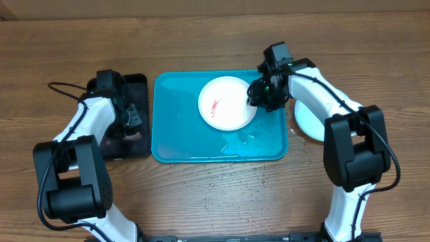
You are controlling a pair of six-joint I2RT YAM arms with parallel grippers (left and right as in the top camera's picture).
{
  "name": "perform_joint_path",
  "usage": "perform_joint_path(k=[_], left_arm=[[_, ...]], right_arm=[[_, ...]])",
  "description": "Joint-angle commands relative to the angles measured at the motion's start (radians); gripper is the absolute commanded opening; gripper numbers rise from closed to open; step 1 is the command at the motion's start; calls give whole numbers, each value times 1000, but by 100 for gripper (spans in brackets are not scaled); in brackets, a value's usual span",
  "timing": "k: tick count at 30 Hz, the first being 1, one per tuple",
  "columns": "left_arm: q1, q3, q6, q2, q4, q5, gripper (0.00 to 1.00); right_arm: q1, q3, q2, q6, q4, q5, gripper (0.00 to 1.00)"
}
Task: Clean dirty plates on tray and stack at the side
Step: 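Pull the white plate to the tray center with the right gripper, then pick up the sponge from the black tray with the left gripper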
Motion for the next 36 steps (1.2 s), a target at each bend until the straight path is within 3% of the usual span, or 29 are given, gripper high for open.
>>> perform_joint_path(k=[1,13,16,19,23,26,29,31,36], left_arm=[[8,13,20,-9,-11,-19,5],[8,13,20,-9,-12,-19,6],[8,13,20,-9,-16,-19,18],[8,13,20,-9,-15,-19,41],[8,13,20,-9,-17,-19,52],[8,12,20,-9,-18,-19,53],[8,4,20,-9,-10,-19,49],[8,-3,20,-8,-4,-19,39],[8,-10,20,-1,1,-21,4]], right_arm=[[-12,10,-31,1,46,125,44],[29,-28,6,2,92,70,35],[29,-29,8,2,94,70,26],[29,-29,8,2,91,69,24],[29,-29,8,6,87,69,24],[30,-29,8,6,85,69,24],[34,-29,8,6,74,69,24],[35,-29,9,6,64,69,24],[35,-29,9,6,55,69,22]])
